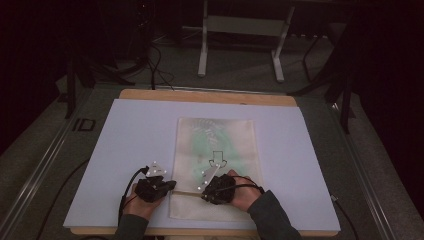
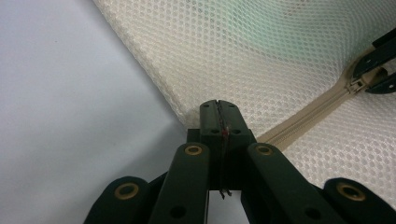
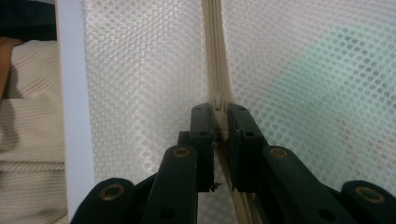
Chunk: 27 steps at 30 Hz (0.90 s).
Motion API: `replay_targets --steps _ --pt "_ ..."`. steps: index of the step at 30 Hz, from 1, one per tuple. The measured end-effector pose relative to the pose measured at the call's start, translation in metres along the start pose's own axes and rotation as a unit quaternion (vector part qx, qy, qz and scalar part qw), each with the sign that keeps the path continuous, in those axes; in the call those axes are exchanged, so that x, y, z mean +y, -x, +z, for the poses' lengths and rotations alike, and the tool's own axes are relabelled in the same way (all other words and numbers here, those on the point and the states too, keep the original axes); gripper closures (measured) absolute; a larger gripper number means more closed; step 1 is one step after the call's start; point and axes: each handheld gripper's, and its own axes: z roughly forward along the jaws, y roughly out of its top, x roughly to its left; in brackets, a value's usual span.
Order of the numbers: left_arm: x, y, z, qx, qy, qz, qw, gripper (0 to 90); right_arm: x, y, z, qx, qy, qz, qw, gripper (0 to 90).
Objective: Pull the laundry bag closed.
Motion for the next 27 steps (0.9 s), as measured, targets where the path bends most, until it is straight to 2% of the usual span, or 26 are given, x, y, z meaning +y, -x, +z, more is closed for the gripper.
replay_targets --steps 27 --pt "0.000 0.000 0.000 0.001 0.000 -0.001 1.0000 89.3 -0.025 0.002 -0.019 -0.010 -0.007 0.009 0.9999 82.1"
